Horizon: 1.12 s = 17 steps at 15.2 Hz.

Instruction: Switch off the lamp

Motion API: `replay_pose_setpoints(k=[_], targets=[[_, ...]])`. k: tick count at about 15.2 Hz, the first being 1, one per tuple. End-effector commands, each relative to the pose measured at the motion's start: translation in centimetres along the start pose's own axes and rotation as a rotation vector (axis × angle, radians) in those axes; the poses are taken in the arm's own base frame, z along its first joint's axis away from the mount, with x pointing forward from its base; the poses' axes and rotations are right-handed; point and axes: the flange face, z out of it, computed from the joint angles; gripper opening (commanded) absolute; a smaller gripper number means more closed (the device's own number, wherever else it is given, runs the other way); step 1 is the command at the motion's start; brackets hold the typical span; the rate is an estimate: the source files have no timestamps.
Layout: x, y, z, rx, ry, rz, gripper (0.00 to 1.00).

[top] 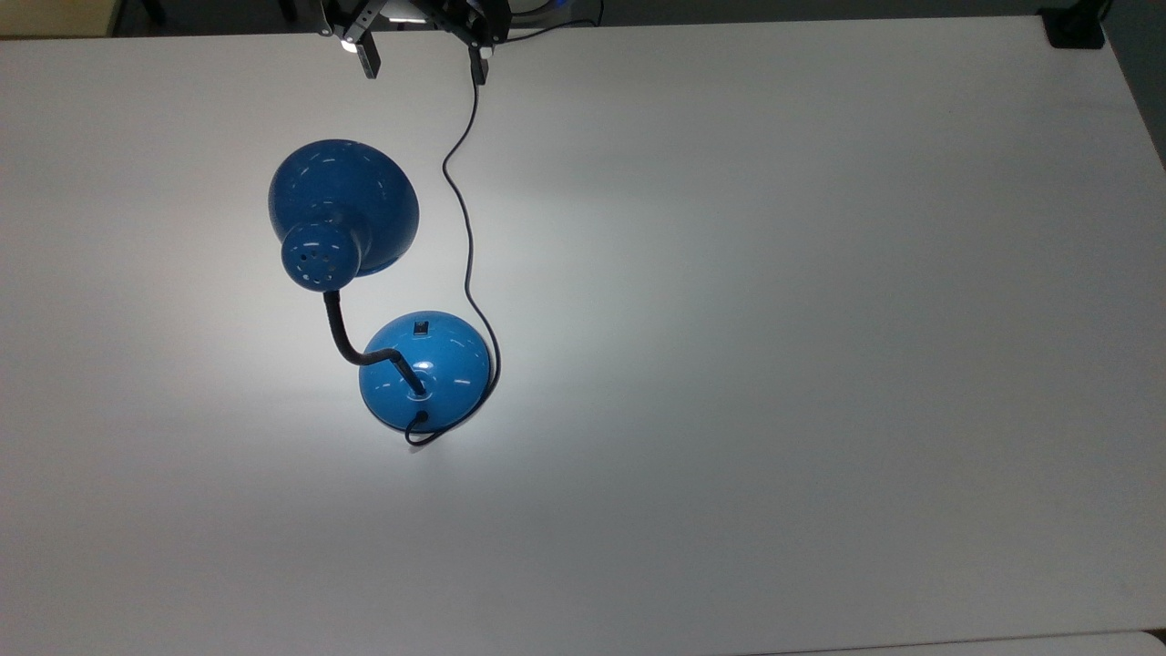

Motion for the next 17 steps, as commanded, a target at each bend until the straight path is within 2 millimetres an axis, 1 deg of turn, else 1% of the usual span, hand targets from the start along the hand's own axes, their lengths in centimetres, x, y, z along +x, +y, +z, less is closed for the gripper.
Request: replay_pose_setpoints(k=[1, 8, 9, 11, 12, 14, 15, 17], targets=[[-0.2, -0.3, -0.3, -0.001, -0.019, -0.024, 1.0], [-0.3, -0.4, -0.3, -0.002, -0.02, -0.028, 1.0], [-0.4, -0.3, -0.2, -0.003, -0.025, -0.06, 1.0], [-1.1, 0.7, 1.0, -0.035, -0.093, -0.33, 1.0], [-1.4, 1.0, 1.6, -0.052, -0.132, -0.403, 1.0], [-1.8, 1.4, 3.1, -0.107, -0.177, -0.441, 1.0], [-2.0, 1.6, 4.4, -0.118, -0.194, -0.446, 1.0], [-1.6, 2.0, 6.7, -0.126, -0.15, -0.451, 0.85]])
